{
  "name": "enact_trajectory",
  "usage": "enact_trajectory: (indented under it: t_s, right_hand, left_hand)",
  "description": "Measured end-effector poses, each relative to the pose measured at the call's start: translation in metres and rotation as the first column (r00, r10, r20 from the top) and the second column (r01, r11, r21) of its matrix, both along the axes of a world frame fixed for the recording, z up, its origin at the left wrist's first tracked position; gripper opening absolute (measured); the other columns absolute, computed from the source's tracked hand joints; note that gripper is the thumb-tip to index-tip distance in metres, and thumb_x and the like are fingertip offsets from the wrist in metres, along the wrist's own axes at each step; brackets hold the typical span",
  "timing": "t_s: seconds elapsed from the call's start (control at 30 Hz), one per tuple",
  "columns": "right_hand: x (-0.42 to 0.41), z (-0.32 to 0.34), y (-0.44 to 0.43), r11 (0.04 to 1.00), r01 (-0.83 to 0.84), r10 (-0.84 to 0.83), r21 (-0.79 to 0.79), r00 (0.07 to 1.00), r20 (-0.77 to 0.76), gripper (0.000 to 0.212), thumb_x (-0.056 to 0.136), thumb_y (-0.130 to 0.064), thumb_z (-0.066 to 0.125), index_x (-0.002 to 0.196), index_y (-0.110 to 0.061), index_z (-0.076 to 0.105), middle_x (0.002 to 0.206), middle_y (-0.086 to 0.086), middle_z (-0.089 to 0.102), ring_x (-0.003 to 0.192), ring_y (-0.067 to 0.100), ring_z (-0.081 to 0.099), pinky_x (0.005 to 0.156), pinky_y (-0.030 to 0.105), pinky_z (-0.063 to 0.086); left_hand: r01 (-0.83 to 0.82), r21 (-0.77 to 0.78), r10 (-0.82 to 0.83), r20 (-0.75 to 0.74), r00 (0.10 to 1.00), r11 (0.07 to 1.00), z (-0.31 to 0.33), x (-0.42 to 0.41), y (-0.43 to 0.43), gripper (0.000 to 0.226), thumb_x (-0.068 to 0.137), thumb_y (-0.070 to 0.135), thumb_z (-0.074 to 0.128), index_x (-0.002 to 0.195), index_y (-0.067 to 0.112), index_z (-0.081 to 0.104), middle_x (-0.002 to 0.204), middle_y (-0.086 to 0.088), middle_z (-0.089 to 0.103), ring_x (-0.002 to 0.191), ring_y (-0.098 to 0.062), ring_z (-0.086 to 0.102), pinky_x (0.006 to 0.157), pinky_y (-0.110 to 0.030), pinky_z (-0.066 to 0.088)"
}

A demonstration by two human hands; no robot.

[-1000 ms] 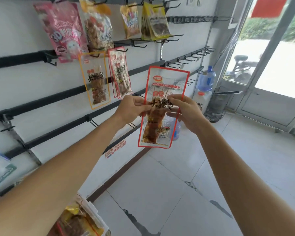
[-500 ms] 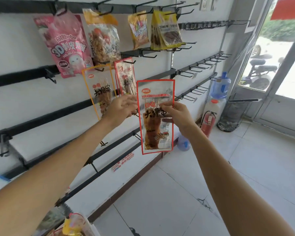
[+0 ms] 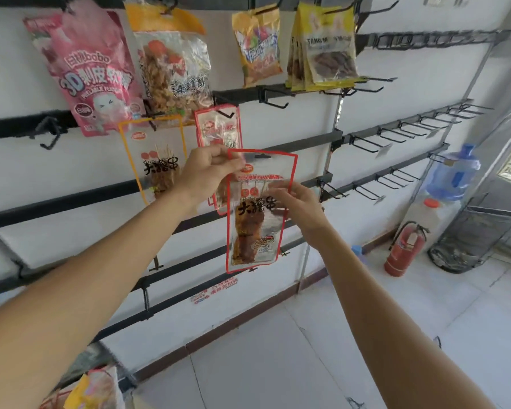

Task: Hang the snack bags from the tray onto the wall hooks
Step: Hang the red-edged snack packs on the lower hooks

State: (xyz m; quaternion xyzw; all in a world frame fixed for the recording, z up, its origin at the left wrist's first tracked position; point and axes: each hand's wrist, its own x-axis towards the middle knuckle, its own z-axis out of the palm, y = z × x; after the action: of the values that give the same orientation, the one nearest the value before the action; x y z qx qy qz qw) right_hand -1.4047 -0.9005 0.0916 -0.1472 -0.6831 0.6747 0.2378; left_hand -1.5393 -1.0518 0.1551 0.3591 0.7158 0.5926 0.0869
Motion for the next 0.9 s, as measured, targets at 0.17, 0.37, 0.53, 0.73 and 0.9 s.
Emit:
enact_trajectory:
  t_s: [0.17, 0.37, 0.53, 0.73, 0.9]
  right_hand:
    - [-0.024, 0.036, 0.038, 0.999, 0.038, -0.036, 0.017, 0.990, -0.133, 0.032, 0.093, -0.020, 0.068, 0.123, -0.020, 0.057, 0.098, 0.002, 0.074, 0.091, 0.014, 0.070, 0.083, 0.034, 0.057]
    - [-0.078, 0.078, 0.056, 0.964, -0.027, 0.076, 0.264, 0.981, -0.177, 0.011, 0.091, -0.013, 0.069, 0.102, -0.010, 0.069, 0.090, 0.004, 0.071, 0.076, 0.009, 0.068, 0.071, 0.024, 0.057]
    - [-0.121, 0.085, 0.054, 0.961, -0.073, 0.134, 0.267, 0.967, -0.217, 0.007, 0.093, -0.008, 0.064, 0.097, -0.002, 0.067, 0.088, 0.009, 0.075, 0.072, 0.016, 0.071, 0.069, 0.025, 0.058]
    - [-0.156, 0.084, 0.055, 0.957, -0.089, 0.166, 0.275, 0.948, -0.271, 0.007, 0.097, -0.005, 0.058, 0.097, -0.004, 0.065, 0.077, 0.002, 0.072, 0.068, 0.013, 0.070, 0.064, 0.023, 0.055]
    - [-0.182, 0.074, 0.064, 0.940, -0.124, 0.204, 0.319, 0.951, -0.231, 0.011, 0.098, -0.005, 0.058, 0.102, 0.002, 0.065, 0.082, 0.008, 0.073, 0.074, 0.016, 0.071, 0.070, 0.032, 0.059]
  left_hand:
    - [-0.081, 0.027, 0.082, -0.052, 0.995, 0.996, 0.001, -0.003, 0.032, 0.006, 0.089, 0.010, 0.071, 0.094, 0.008, 0.068, 0.083, 0.000, 0.074, 0.076, -0.010, 0.070, 0.071, -0.023, 0.055]
    - [-0.223, 0.117, 0.240, -0.159, 0.958, 0.968, 0.010, -0.024, 0.044, 0.012, 0.090, 0.018, 0.070, 0.099, 0.009, 0.069, 0.093, -0.005, 0.075, 0.089, -0.019, 0.072, 0.089, -0.043, 0.057]
    - [-0.484, 0.219, 0.488, -0.681, 0.546, 0.847, 0.006, -0.042, 0.042, 0.031, 0.093, 0.021, 0.063, 0.124, 0.015, 0.060, 0.117, -0.004, 0.062, 0.109, -0.018, 0.058, 0.097, -0.030, 0.048]
    - [-0.467, 0.019, 0.163, -0.949, 0.269, 0.884, -0.004, -0.062, 0.043, 0.048, 0.085, 0.005, 0.057, 0.133, 0.003, 0.056, 0.143, -0.018, 0.044, 0.133, -0.033, 0.041, 0.114, -0.041, 0.034]
    - [-0.483, -0.034, 0.102, -0.962, 0.253, 0.875, -0.015, -0.075, 0.042, 0.054, 0.084, 0.006, 0.050, 0.137, 0.000, 0.052, 0.149, -0.022, 0.035, 0.138, -0.036, 0.037, 0.115, -0.045, 0.033]
